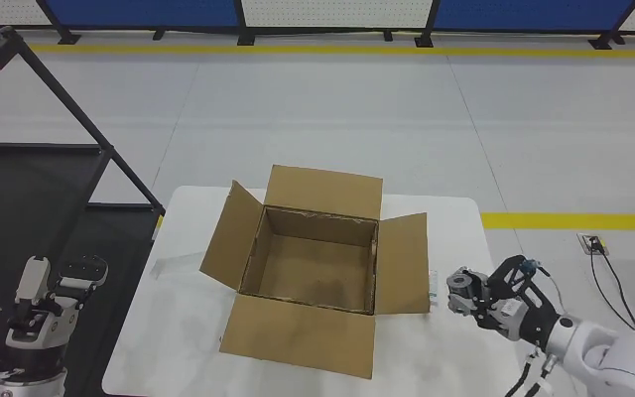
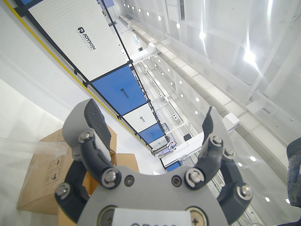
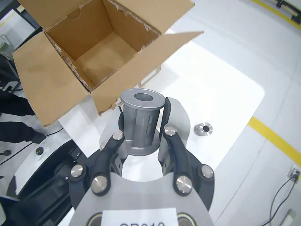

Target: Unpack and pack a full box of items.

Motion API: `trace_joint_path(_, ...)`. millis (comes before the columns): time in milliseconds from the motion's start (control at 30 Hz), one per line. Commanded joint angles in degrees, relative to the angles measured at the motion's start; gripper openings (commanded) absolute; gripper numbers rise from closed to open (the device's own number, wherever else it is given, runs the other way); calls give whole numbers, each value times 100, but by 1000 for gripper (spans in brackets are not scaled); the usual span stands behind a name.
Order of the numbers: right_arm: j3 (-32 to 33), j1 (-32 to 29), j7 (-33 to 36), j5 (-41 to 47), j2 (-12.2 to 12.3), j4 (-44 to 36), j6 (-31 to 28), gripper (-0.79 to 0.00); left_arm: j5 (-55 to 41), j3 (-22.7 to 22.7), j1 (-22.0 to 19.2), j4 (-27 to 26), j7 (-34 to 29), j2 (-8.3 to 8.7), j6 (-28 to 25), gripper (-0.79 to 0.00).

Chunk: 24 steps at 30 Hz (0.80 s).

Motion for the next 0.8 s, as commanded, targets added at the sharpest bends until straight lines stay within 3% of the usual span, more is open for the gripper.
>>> trace_joint_path(0,-6,132,339,325,51,459,124,-785,0,0,0,0,0,0,0,0)
trace_joint_path(367,-808,1271,1320,1060,421,2943,954,-785,0,0,0,0,0,0,0,0)
trace_joint_path(767,-1428,2197,1349,1006,615,4636,984,-785,0,0,0,0,0,0,0,0)
